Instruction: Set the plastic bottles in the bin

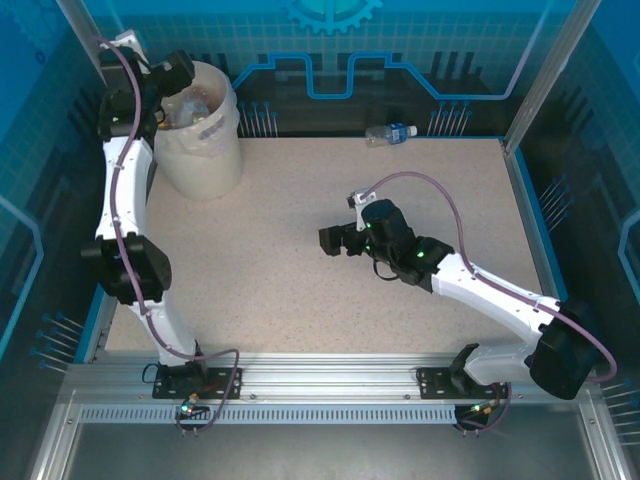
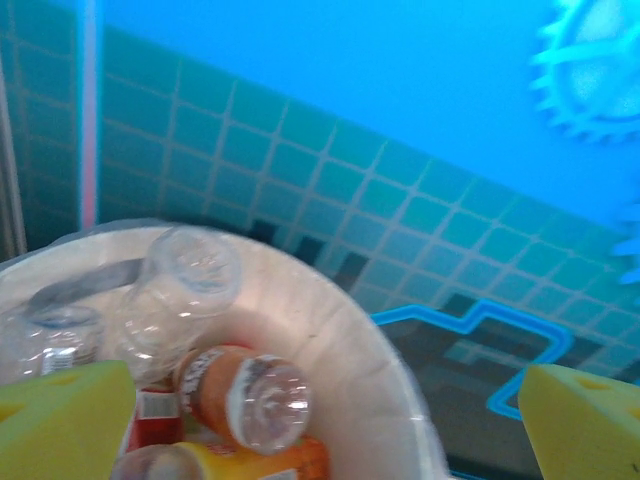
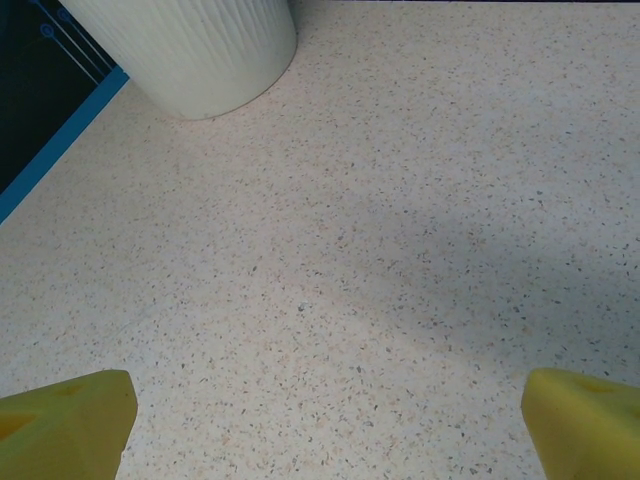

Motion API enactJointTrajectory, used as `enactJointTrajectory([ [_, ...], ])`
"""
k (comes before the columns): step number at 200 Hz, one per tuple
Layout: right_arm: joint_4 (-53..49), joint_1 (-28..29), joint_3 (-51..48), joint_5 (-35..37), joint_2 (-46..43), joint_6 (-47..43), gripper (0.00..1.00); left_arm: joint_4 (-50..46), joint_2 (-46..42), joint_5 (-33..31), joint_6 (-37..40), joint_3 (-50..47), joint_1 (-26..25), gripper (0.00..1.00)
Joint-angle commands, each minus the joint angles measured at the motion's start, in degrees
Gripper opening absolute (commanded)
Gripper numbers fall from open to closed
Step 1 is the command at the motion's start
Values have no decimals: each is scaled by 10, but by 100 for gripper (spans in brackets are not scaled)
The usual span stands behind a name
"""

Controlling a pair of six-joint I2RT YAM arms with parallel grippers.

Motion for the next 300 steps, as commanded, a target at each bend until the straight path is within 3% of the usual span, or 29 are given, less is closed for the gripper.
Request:
enactJointTrajectory([
  [1,-3,-17,-1,16,-16,10,100,14,-68,34,-14,-29,-28,99],
  [36,-7,-71,-1,4,-19,7,100,96,-147,78,-49,-149,-78,99],
  [59,3,-141,11,-36,5,-3,100,205,-186,195,-84,-244,-113,99],
  [78,1,-208,40,-81,47,6,100,284,-198,244,-129,-313,-148,99],
  [107,-9,-298,110,-143,130,34,100,325,-198,255,-156,-386,-204,99],
  [145,-35,-367,225,-175,263,106,100,395,-175,255,-212,-471,-244,99],
  [182,-31,-385,345,-192,393,187,100,415,-165,253,-231,-532,-245,99],
  [300,-86,-410,852,-266,799,345,100,308,-188,201,-115,-597,-241,99],
])
